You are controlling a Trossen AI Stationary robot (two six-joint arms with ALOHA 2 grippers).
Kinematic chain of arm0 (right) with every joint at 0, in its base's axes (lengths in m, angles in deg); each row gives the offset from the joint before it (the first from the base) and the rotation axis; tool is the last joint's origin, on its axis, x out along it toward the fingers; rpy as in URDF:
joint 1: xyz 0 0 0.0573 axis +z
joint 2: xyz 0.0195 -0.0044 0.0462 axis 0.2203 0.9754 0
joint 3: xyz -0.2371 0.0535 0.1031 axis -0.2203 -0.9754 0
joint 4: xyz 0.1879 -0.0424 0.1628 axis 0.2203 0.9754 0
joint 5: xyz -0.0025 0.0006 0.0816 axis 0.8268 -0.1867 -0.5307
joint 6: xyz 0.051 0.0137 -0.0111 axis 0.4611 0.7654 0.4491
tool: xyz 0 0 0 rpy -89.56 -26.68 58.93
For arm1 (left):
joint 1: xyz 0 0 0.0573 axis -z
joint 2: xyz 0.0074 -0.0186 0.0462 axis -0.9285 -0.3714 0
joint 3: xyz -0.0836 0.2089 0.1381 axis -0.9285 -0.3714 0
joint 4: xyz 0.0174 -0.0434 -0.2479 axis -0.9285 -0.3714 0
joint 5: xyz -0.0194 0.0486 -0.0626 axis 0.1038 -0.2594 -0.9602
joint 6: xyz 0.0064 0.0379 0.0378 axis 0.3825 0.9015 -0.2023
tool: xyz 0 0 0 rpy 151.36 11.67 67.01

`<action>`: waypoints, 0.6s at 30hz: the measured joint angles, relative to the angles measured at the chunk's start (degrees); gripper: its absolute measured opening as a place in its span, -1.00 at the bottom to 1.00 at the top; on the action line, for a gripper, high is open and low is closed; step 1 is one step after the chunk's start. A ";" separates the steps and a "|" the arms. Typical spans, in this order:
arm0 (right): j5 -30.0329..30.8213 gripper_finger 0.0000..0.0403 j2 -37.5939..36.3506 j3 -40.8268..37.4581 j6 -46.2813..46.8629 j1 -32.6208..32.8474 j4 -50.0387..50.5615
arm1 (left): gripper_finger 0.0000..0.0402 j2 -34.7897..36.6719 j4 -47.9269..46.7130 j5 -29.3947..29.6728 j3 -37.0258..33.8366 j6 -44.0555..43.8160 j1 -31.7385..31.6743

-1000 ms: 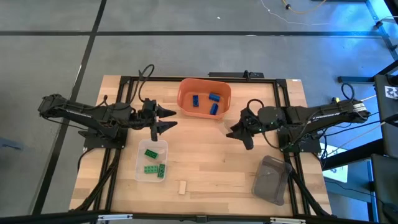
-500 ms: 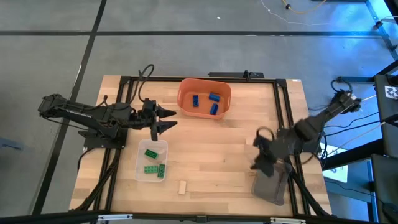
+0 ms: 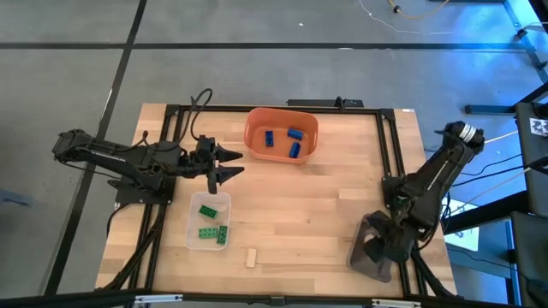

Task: Sort & place blocks by color
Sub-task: Put the top right brown block into the black bin, then put the top brown block into the black bin

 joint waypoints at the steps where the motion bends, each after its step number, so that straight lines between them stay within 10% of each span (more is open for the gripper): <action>1: 0.55 -0.36 0.60 -0.67 1.68 0.20 0.00 | 0.30 0.00 0.00 0.00 0.00 0.00 0.00; 10: 3.10 -0.35 3.92 -2.42 4.04 0.24 -0.07 | 0.30 0.00 0.00 0.02 0.00 0.02 0.00; 18: 2.82 0.19 3.97 -2.42 3.84 0.24 -0.04 | 0.30 0.00 0.00 0.07 0.00 0.02 0.00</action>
